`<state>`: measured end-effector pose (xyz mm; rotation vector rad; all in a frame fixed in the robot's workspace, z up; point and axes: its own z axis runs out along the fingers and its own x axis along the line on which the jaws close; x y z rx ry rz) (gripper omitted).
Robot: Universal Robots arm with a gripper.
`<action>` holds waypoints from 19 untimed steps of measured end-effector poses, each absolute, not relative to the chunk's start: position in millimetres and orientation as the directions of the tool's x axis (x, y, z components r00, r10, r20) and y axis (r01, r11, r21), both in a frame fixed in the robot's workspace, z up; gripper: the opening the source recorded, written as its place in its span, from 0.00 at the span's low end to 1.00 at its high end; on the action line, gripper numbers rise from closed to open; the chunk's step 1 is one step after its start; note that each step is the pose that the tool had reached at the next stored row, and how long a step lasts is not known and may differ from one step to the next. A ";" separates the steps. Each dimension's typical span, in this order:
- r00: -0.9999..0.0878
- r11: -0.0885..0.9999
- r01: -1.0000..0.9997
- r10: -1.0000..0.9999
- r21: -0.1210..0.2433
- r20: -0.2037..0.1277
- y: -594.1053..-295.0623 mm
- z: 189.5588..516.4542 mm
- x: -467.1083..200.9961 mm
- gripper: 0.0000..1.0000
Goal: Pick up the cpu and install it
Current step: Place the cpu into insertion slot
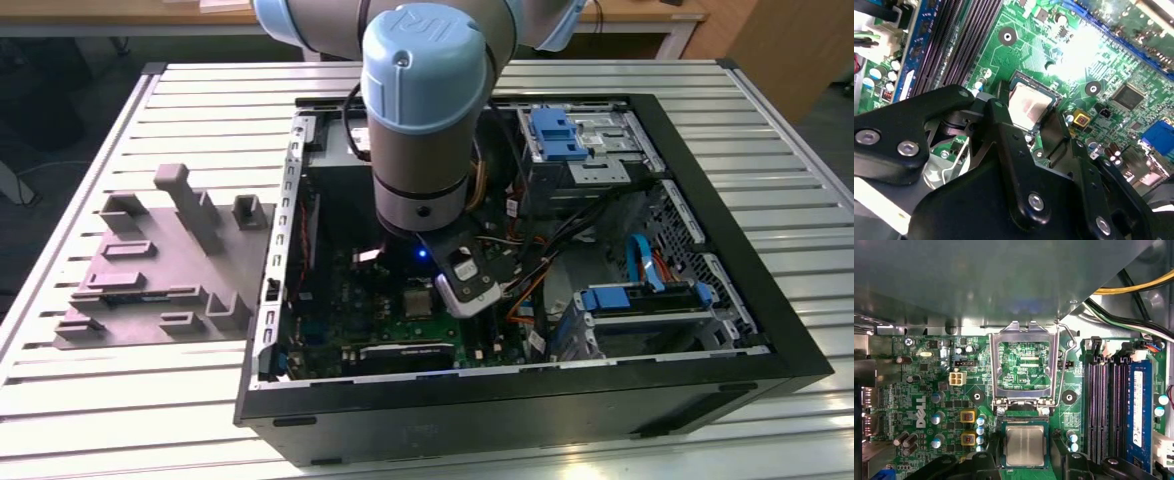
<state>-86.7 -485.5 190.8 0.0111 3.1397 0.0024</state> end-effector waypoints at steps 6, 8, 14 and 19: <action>-1.000 1.000 0.008 0.008 0.001 -0.002 -485.6 190.8 -85.8 0.50; -1.000 1.000 0.008 0.008 0.001 -0.002 -485.6 190.9 -85.4 0.41; -1.000 1.000 0.008 0.008 0.002 -0.002 -485.5 191.8 -85.0 0.41; -1.000 1.000 0.008 0.008 0.002 -0.002 -485.7 193.7 -85.1 0.41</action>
